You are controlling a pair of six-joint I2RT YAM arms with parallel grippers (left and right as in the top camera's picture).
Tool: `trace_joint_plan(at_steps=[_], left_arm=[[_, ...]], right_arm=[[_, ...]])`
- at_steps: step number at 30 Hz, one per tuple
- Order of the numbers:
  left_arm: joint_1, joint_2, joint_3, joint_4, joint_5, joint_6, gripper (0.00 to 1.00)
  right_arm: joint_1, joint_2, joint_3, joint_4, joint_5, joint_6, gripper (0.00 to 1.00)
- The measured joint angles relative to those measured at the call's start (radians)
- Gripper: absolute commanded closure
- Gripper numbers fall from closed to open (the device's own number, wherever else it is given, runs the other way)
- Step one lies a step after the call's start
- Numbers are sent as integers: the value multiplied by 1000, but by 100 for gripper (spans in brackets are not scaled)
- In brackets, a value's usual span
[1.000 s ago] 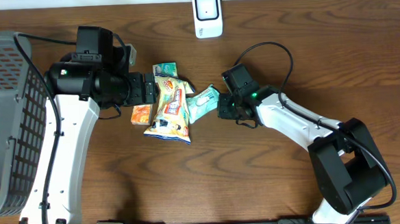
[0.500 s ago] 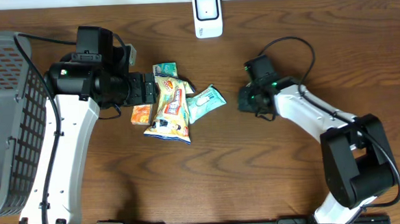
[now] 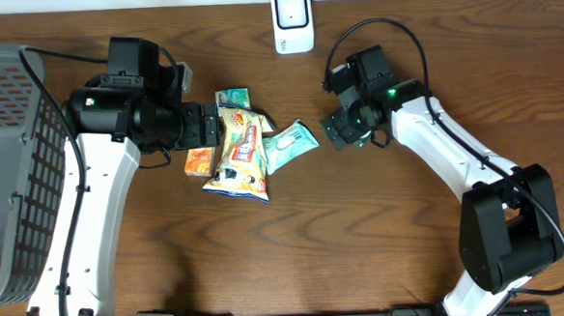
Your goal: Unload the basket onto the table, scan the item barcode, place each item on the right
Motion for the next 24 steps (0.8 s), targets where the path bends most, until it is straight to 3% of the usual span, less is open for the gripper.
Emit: trace_joint_plan(at_steps=[4, 13, 19, 24], left_arm=[[0, 0, 0, 0, 0, 0, 6], [0, 0, 0, 0, 0, 0, 6], [0, 0, 0, 0, 0, 0, 6], [0, 0, 0, 0, 0, 0, 6]], right_arm=[[-3, 37, 0, -5, 47, -126, 11], [-87, 147, 0, -19, 26, -194, 13], [-105, 181, 0, -18, -8, -202, 32], [-105, 181, 1, -15, -14, -183, 37]])
